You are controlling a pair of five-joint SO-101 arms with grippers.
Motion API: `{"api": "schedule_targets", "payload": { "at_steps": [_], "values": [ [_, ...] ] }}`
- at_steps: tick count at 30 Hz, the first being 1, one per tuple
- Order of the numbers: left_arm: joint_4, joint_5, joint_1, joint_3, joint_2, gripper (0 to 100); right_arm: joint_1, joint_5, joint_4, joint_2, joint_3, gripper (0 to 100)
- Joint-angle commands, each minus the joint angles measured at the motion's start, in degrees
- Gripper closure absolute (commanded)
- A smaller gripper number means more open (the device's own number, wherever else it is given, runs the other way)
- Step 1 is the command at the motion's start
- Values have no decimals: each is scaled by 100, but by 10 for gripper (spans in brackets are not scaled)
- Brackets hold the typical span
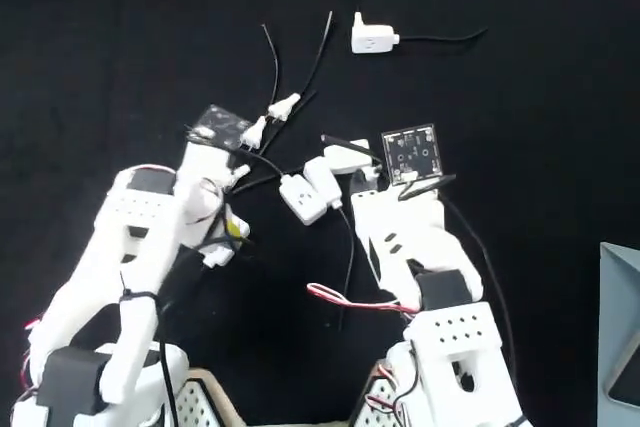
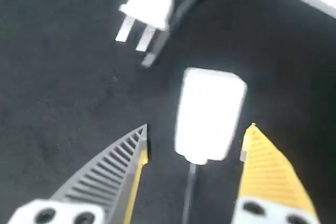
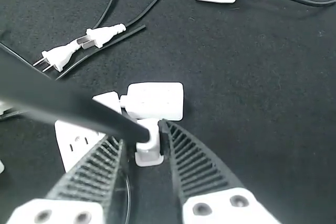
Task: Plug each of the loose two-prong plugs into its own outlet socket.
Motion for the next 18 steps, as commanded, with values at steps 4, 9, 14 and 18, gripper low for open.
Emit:
{"api": "schedule_targets", "payload": {
  "at_steps": [4,9,14,18],
  "values": [
    [193,0,549,-251,-18,716,53,62,-132,-48,-57,986],
    [-659,0,541,391,-18,716,53,62,-132,-48,-57,986],
    [-1398,-79,312,822,-18,757,53,62,-114,-48,-57,986],
    [-1380,-290,365,980,-26,813,53,62,-114,-48,-57,986]
  ]
}}
